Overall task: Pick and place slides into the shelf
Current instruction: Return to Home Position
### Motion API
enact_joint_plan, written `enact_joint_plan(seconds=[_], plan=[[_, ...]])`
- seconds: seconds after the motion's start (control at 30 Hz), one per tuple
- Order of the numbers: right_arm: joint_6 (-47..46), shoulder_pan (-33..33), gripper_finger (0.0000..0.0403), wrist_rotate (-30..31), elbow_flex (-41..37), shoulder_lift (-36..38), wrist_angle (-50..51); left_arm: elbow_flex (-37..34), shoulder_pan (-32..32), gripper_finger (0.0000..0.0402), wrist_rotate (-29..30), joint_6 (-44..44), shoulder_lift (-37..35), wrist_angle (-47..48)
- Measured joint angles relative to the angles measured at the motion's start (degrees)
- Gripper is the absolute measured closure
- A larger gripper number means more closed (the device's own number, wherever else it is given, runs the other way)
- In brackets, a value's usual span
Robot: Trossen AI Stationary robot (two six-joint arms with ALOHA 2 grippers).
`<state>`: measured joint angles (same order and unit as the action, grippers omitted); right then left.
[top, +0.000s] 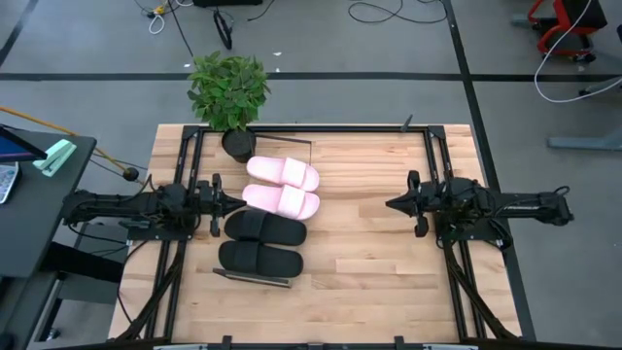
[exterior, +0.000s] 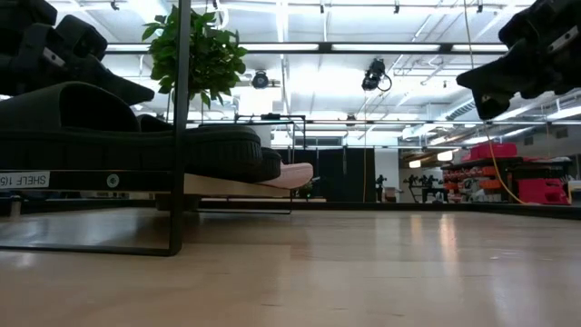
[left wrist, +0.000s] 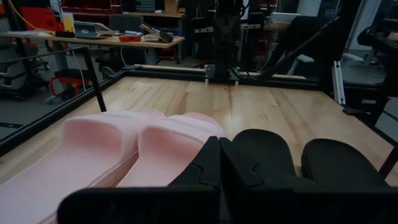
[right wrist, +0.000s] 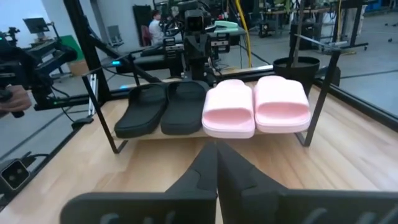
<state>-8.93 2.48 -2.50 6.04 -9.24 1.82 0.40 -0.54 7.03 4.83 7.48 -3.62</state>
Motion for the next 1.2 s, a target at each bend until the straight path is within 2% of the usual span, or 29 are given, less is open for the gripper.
enact_joint_plan(seconds=[0.2,0.43,0.63,0.8,1.07,1.2], plan=[[-0.8,0.0,0.0403,-0.1,0.0,5.7,5.7,0.0,0.0,0.0397,0.0,-0.8,0.0,0.0],[-0.5,0.0,0.0403,-0.2,0.0,8.7,5.9,0.0,0.0,0.0395,0.5,-0.9,0.0,0.0],[-1.3,0.0,0.0403,-1.1,-4.6,9.1,-1.6,0.0,0.0,0.0393,0.7,-0.9,0.0,0.0],[-0.6,0.0,0.0403,-2.8,-5.5,9.2,-5.7,0.0,0.0,0.0397,0.9,-0.6,0.0,0.1],[-0.2,0.0,0.0403,-3.5,-5.5,8.9,-4.3,0.0,0.0,0.0396,0.9,-0.5,0.0,0.2],[0.4,0.0,0.0403,-0.6,-5.5,8.9,-3.7,0.0,0.0,0.0394,0.8,0.5,0.0,0.7]])
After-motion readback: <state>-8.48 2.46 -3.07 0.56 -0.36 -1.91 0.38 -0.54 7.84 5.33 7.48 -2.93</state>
